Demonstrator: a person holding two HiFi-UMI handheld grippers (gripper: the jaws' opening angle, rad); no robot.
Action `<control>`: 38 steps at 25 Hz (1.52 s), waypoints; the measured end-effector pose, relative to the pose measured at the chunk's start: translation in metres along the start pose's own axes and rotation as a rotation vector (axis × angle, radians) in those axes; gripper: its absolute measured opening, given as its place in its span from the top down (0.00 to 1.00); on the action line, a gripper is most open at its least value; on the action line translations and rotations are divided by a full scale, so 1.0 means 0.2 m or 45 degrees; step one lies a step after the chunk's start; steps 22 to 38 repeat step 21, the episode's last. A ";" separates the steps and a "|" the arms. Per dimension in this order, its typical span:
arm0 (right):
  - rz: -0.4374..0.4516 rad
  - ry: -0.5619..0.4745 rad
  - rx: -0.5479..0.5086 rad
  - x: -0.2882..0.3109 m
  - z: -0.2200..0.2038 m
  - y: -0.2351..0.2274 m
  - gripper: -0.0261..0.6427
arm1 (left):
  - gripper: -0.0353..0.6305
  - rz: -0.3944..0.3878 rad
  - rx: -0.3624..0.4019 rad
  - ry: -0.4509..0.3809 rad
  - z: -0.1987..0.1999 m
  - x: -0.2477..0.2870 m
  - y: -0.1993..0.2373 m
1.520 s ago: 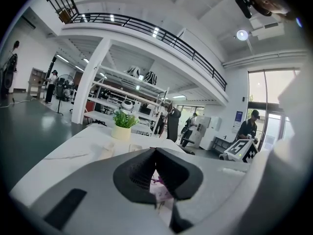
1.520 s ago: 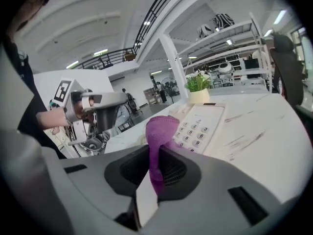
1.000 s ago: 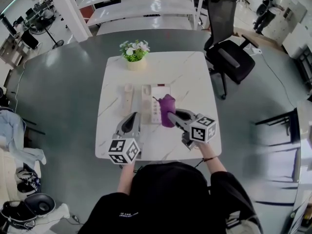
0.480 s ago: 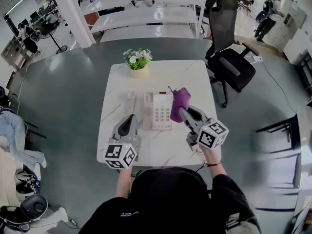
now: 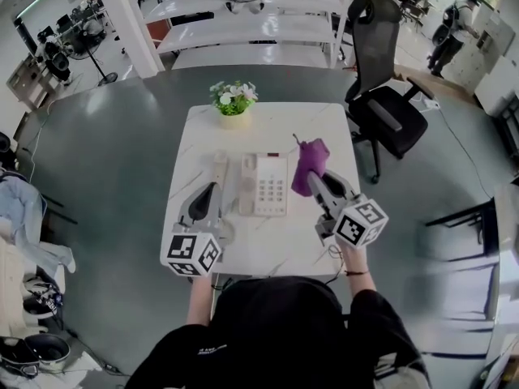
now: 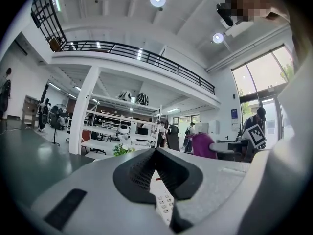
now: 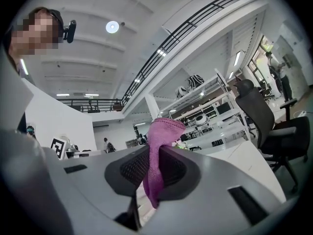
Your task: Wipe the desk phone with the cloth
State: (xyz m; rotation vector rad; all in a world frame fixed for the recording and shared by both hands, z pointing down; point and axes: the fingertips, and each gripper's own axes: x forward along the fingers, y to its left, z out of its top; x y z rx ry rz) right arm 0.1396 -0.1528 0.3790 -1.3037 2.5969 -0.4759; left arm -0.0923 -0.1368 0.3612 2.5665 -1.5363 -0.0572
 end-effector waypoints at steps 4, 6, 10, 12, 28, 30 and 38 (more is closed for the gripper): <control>-0.013 0.007 -0.053 -0.01 0.03 -0.01 0.91 | 0.95 0.022 0.021 0.005 0.02 -0.01 0.01; -0.018 0.009 -0.068 -0.02 0.03 -0.02 0.91 | 0.95 0.037 0.023 0.010 0.02 -0.01 0.03; -0.038 0.017 -0.100 -0.02 0.01 -0.04 0.91 | 0.95 0.056 0.051 0.027 0.00 -0.01 0.06; -0.046 0.023 -0.116 -0.02 0.01 -0.05 0.91 | 0.95 0.057 0.050 0.031 -0.01 0.00 0.07; -0.062 0.037 -0.163 -0.03 0.02 -0.06 0.91 | 0.95 0.058 0.036 0.041 -0.01 0.02 0.07; -0.062 0.037 -0.163 -0.03 0.02 -0.06 0.91 | 0.95 0.058 0.036 0.041 -0.01 0.02 0.07; -0.062 0.037 -0.163 -0.03 0.02 -0.06 0.91 | 0.95 0.058 0.036 0.041 -0.01 0.02 0.07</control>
